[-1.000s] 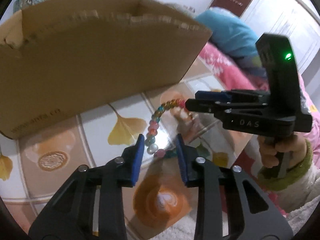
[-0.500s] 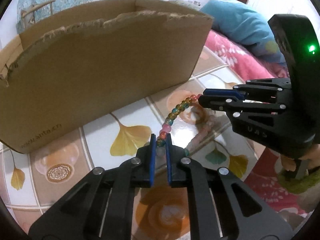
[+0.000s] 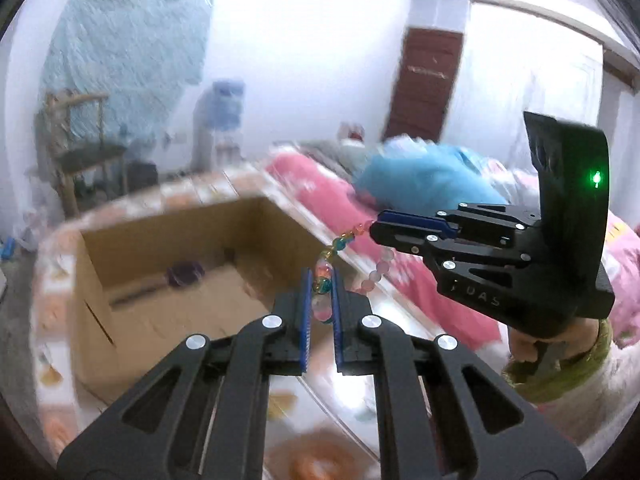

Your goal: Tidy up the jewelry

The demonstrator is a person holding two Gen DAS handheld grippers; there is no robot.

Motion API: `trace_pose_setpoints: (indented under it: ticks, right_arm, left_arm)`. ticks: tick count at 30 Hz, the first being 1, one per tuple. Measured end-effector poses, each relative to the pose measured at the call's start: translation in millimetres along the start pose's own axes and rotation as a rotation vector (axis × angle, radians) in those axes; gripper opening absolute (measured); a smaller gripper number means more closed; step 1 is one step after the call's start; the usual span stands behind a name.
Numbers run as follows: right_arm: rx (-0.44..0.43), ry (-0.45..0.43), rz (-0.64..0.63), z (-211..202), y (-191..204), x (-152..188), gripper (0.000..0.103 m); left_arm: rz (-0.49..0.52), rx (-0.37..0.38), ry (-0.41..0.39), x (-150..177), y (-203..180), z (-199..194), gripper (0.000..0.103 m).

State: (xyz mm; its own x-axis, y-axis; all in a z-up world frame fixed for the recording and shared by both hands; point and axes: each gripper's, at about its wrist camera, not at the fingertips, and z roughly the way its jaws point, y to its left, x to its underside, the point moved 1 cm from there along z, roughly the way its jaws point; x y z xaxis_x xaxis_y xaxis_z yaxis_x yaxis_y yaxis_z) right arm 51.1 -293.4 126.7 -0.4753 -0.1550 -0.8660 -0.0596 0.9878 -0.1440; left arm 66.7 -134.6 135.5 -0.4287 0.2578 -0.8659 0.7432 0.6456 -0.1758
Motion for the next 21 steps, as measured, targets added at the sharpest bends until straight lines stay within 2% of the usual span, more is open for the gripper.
trace_pose_setpoints:
  ticks: [3,6,10,15,18,21]
  right_arm:
    - [-0.061,0.044,0.018,40,-15,-18,0.010]
    - [-0.092,0.134,0.015,84,-24,-20,0.010]
    - [-0.115,0.248,-0.024,122,-24,-8,0.010]
    - [-0.118,0.353,-0.108,139,-13,9,0.010]
    - [-0.125,0.410,-0.150,147,-10,14,0.010]
    - [-0.100,0.443,-0.183,146,-9,15,0.010]
  left_arm:
    - [-0.049,0.009,0.041,-17,23,29,0.009]
    - [-0.123,0.028,0.151,-21,57,65,0.009]
    - [-0.182,0.064,0.306,-8,86,105,0.009]
    - [-0.216,0.129,0.474,13,91,133,0.009]
    - [-0.267,0.175,0.533,22,95,142,0.010]
    - [-0.313,0.203,0.549,25,102,144,0.017]
